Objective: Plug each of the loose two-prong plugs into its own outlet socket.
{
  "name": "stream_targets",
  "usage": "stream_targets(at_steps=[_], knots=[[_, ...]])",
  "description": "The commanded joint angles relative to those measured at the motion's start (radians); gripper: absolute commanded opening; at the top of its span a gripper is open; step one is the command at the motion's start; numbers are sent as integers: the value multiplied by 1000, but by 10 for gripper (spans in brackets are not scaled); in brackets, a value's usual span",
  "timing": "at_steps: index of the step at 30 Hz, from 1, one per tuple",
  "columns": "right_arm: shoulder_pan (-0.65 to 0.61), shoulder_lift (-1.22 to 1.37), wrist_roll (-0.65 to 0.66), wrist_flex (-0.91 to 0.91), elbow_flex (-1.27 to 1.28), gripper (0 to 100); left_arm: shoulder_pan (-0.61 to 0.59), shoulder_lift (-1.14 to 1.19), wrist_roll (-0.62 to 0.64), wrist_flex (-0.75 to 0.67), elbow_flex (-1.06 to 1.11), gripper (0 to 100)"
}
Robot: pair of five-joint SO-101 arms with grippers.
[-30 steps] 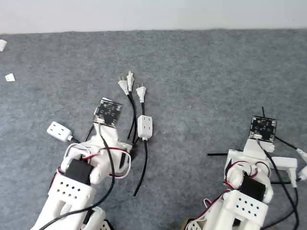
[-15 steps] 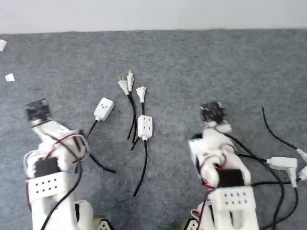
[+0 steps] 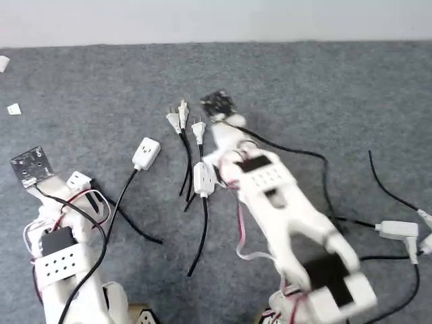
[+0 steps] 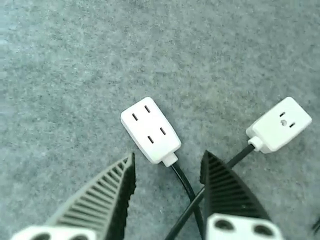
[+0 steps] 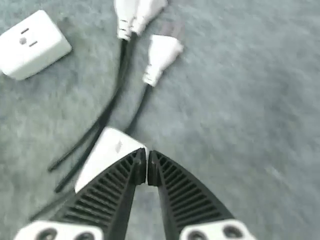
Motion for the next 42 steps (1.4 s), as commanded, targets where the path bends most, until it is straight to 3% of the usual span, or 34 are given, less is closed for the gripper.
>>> stream_targets(at_steps=[1, 10, 22, 26, 42], knots=[[-10, 137, -55, -24, -222, 9, -11, 0, 5, -28, -13, 200], [-10, 466, -92, 102, -580, 9, -11, 0, 5, -28, -12, 200], [-13, 786, -86, 409, -1069, 11, -6, 0, 2, -32, 1, 202], [-13, 871, -86, 522, -1218, 106, -6, 0, -21, -32, 1, 202], [-8, 951, -89, 769, -1498, 98, -6, 0, -23, -32, 2, 202]])
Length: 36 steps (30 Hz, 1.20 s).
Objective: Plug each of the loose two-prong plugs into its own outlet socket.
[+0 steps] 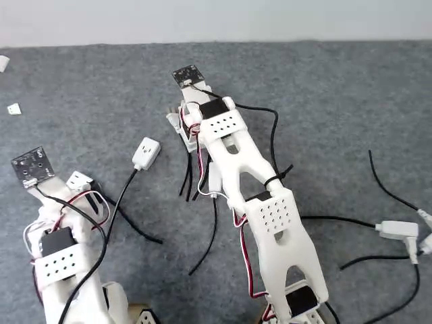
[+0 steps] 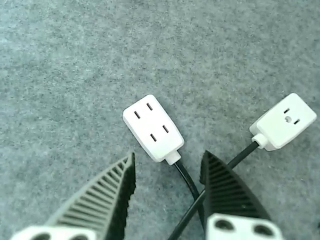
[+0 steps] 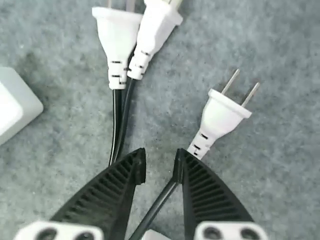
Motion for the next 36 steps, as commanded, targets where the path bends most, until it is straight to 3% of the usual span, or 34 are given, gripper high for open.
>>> stream_targets(at_steps=[1, 11, 32, 36], knots=[[7, -12, -6, 53, -117, 98, 3, 0, -8, -32, -7, 202], [74, 73, -6, 16, -175, 100, 3, 0, -8, -32, -7, 202], [71, 213, 37, -24, -321, 101, 5, 0, -8, -29, -7, 202], [77, 213, 37, -10, -319, 60, 5, 0, -8, -28, -7, 202]])
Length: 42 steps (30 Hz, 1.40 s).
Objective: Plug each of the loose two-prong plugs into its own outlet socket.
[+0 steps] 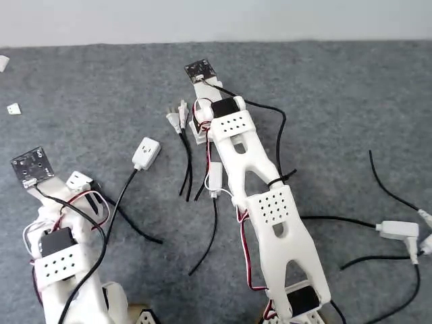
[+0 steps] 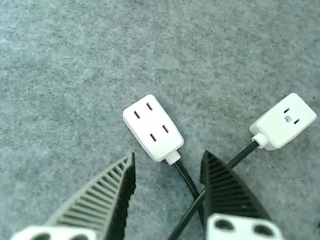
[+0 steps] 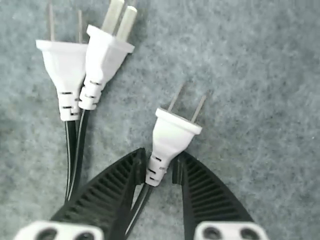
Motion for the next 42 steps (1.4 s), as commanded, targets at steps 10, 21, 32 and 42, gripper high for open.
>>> stream_targets(at_steps=[10, 21, 32, 42], knots=[[44, -21, -51, 188, -137, 8, 35, 0, -8, -26, 5, 200], [-5, -168, -49, 499, -390, 8, 77, 0, -8, 9, 1, 203], [12, -740, -57, 495, 199, 8, 109, 0, -8, 15, 2, 203], [168, -1135, -52, 274, 964, 8, 319, -8, -8, 80, -1, 203]])
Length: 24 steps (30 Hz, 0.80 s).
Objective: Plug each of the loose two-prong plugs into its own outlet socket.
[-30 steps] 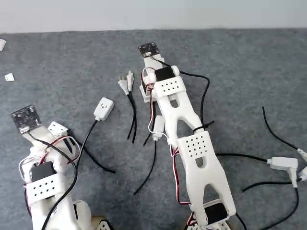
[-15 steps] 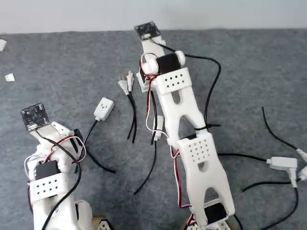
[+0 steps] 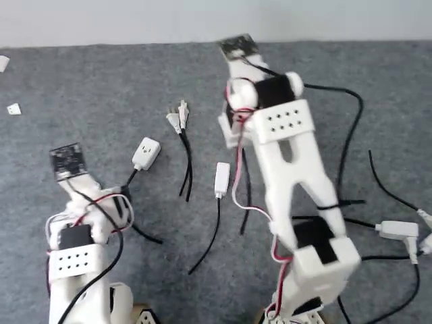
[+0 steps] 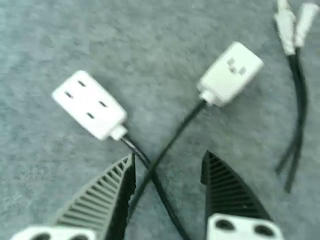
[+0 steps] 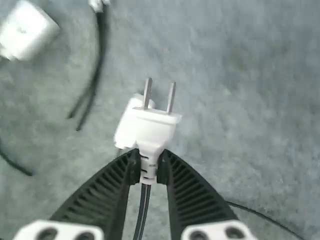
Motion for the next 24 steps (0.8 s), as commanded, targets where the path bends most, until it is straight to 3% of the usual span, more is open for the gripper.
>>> stream_targets(at_steps=[1, 8, 13, 19, 24], knots=[[102, -165, -9, -168, 321, 8, 132, -6, -8, 12, -18, 203], [255, -530, 0, -559, 977, 8, 405, 0, -3, 26, -73, 203], [386, -722, 84, -802, 1349, 8, 589, 0, -2, 66, -168, 181], [544, -723, 189, -814, 1445, 8, 750, 31, 66, 69, -300, 14], [602, -684, 222, -835, 1447, 8, 790, 299, 117, 63, -479, 12]])
